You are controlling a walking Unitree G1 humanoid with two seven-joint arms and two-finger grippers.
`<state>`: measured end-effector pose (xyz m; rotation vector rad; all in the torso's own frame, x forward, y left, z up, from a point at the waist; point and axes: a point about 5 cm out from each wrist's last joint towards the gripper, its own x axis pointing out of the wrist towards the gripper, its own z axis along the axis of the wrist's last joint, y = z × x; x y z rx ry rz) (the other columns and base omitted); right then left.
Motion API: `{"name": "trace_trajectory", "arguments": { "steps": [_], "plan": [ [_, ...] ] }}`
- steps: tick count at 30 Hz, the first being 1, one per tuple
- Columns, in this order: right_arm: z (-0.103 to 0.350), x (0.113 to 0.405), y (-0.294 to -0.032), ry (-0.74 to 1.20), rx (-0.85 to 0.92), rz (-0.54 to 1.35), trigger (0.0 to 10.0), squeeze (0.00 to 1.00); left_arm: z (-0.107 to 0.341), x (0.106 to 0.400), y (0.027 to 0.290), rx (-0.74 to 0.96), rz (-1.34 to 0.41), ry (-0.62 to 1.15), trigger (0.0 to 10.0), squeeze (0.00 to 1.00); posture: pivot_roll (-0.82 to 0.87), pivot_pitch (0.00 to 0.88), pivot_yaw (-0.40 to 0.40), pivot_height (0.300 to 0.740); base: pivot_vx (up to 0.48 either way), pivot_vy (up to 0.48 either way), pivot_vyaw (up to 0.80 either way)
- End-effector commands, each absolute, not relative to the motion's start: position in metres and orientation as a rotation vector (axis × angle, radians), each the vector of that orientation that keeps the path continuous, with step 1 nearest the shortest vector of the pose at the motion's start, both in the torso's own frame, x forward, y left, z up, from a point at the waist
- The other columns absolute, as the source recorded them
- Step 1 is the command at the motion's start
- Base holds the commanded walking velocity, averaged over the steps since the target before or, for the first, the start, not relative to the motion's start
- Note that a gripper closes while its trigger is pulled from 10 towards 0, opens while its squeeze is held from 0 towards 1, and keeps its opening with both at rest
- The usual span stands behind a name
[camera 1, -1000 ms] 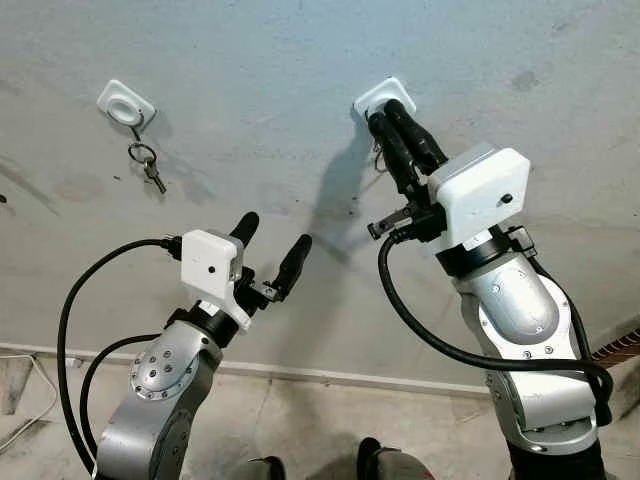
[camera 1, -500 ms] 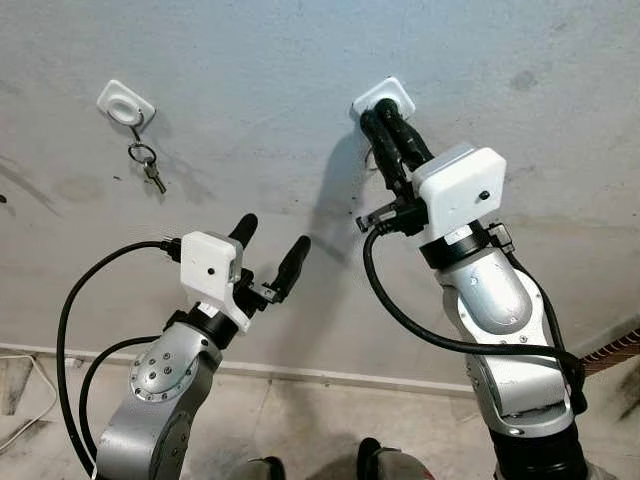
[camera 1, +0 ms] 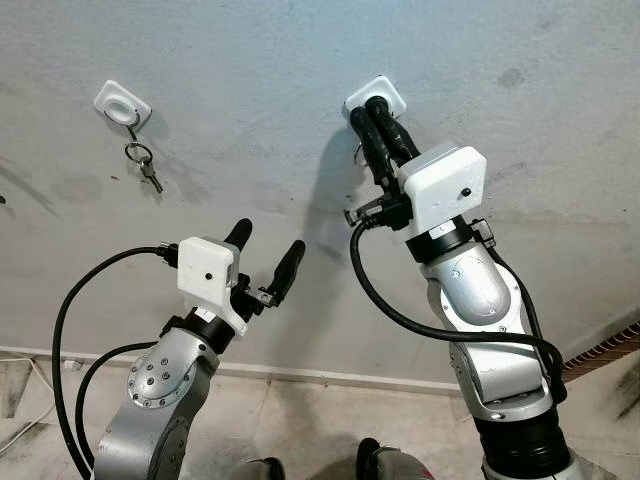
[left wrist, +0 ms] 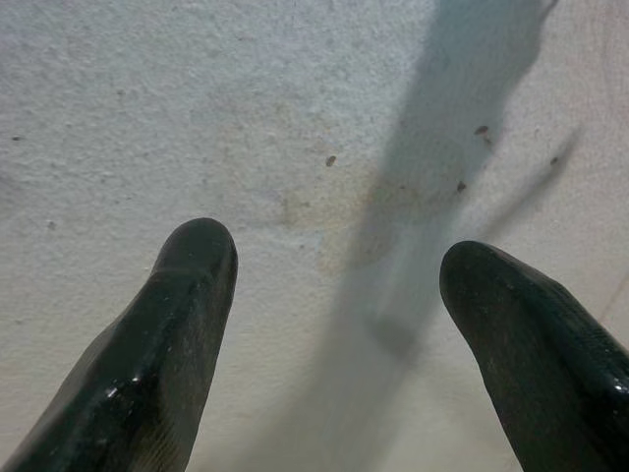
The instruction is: Hang keys on a hook
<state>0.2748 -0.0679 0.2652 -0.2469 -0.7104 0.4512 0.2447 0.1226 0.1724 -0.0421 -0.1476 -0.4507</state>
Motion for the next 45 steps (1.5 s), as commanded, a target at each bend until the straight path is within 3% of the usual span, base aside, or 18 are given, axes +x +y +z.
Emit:
{"name": "trace_trajectory", "arguments": {
  "steps": [1, 45],
  "plan": [
    [0.268, 0.272, -0.055, -0.735, -0.235, 0.491, 10.0, 0.0, 0.174, 0.242, 0.125, -0.032, -0.443, -0.156, 10.0, 0.0, 0.01, 0.208, 0.049, 0.74, 0.0, 0.0, 0.0],
    [0.239, 0.257, -0.038, -0.692, -0.216, 0.62, 10.0, 0.0, 0.177, 0.244, 0.121, -0.024, -0.435, -0.169, 10.0, 0.0, 0.01, 0.214, 0.053, 0.74, 0.0, 0.0, 0.0]
  ]
}}
